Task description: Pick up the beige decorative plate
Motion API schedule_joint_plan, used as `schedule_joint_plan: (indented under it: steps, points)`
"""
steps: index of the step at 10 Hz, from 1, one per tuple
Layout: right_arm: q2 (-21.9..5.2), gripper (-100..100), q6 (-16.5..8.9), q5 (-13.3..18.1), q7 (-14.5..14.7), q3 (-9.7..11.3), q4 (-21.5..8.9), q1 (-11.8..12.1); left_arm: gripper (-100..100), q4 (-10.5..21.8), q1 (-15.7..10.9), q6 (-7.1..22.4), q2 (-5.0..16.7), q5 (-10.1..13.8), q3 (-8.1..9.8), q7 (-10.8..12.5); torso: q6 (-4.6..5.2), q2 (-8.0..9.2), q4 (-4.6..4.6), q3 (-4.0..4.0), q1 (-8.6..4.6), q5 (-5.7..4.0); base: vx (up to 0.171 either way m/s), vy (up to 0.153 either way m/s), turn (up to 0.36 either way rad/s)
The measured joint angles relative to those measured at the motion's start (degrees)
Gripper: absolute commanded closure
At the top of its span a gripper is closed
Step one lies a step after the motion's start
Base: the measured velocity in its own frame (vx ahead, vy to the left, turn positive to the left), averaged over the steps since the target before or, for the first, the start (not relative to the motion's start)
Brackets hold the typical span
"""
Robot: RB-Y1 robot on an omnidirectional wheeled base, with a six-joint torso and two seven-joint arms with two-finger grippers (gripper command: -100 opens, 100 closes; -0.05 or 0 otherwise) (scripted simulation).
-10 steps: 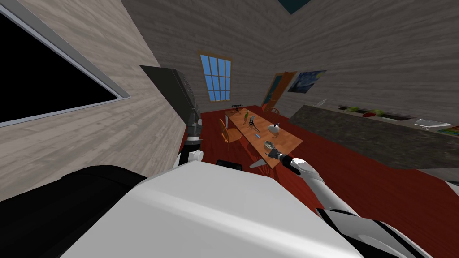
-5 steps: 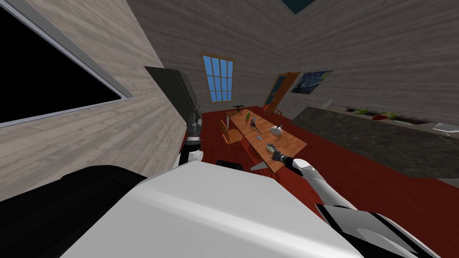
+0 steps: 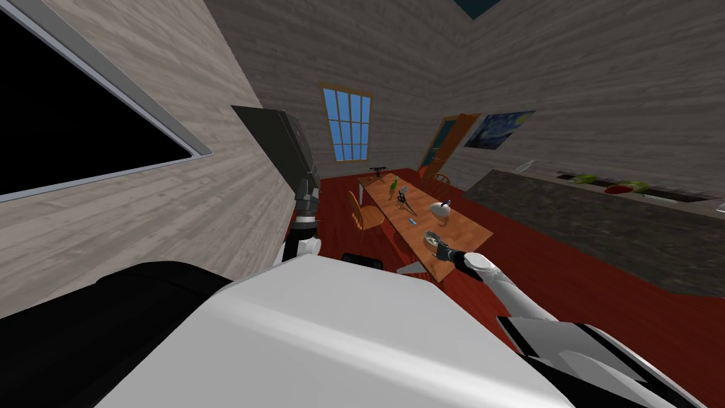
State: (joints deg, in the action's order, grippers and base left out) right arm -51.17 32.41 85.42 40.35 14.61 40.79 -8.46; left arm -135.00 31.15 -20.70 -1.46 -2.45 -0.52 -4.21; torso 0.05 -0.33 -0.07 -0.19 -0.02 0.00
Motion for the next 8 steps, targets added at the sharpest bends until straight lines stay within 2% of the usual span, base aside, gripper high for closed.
schedule_joint_plan:
  steps: [2,4,5,6,8]
  points:
    - [-0.5,-100,0.1,2.3,2.6,1.6,-5.1,-2.2,0,0.0,0.0,0.0,0.0,0.0,0.00,0.0,-0.01,0.00,0.00,0.01,-0.04,-0.01,0.090,-0.007,0.056]
    - [-1.6,-100,-1.6,6.4,1.0,4.7,-5.2,-1.8,0,0.0,0.0,0.0,0.0,0.0,0.00,0.0,0.01,-0.11,-0.02,-0.05,-0.08,-0.01,0.101,-0.012,0.024]
    - [-1.2,-100,-1.5,6.3,2.6,4.6,-7.8,-3.0,0,0.0,0.0,0.0,0.0,0.0,0.00,0.0,0.00,-0.03,-0.01,-0.02,-0.05,-0.02,0.089,-0.001,0.040]
    - [-1.1,-100,-1.7,7.5,3.7,5.7,-9.5,-3.8,0,0.0,0.0,0.0,0.0,0.0,0.00,0.0,0.00,-0.04,-0.01,-0.02,-0.03,-0.01,0.096,0.008,0.041]
    - [-1.4,-100,-2.6,9.9,3.2,7.6,-10.1,-3.7,0,0.0,0.0,0.0,0.0,0.0,0.00,0.0,0.00,0.03,0.00,0.01,0.00,-0.01,0.049,-0.001,0.011]
